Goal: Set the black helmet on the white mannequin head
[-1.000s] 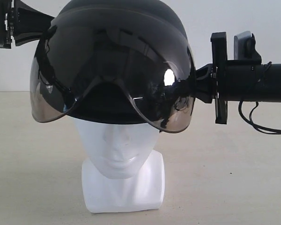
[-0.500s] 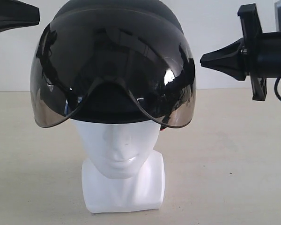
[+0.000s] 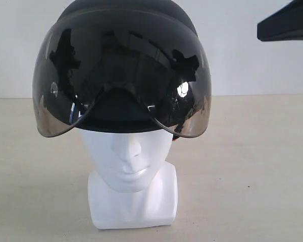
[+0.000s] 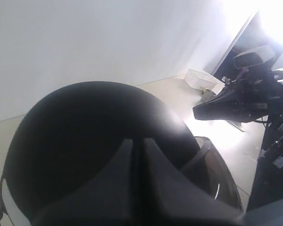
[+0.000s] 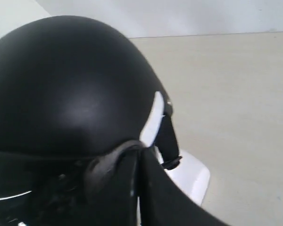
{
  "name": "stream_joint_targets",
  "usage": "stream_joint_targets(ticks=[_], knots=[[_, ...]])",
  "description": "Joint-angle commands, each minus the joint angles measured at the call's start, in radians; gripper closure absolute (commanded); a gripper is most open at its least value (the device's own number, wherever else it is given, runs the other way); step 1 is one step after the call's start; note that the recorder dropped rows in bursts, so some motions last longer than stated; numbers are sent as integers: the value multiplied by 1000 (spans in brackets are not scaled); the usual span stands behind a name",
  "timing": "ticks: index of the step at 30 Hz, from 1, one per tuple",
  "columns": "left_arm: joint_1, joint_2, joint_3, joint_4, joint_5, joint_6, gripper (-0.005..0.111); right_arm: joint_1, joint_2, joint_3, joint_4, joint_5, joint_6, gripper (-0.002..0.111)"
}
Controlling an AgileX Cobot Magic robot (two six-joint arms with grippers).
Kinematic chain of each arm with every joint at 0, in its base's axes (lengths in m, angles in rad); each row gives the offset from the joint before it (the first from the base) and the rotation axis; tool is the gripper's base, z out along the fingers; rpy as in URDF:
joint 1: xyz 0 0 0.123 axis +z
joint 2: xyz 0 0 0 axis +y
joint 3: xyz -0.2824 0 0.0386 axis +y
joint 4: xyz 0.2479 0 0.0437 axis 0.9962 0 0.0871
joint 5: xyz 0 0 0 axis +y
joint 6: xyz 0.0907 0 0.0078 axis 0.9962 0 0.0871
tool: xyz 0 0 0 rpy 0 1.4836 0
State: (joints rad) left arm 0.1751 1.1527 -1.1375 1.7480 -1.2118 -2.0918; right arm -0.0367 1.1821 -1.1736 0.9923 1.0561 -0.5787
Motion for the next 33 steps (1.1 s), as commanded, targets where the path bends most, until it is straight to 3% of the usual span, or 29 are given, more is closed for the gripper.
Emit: stream_joint_targets(ticks=[1,11,24,29,33], knots=[[3,-103,45,-4,72,-7,102,47,-6,-126,-54,108,95,108],[-96,-175,78,-118,102,-7,102,166,-33,-195,-89,115,194,108],[-106,-361,78,-616,263,-7,102,166,-141,-195,-138,75,197,108],[-106,-401,78,-577,349,-7,102,166,-150,-195,-138,75,197,108],[-106,-401,78,-397,268,-7,102,166,-150,-195,-138,75,197,108]])
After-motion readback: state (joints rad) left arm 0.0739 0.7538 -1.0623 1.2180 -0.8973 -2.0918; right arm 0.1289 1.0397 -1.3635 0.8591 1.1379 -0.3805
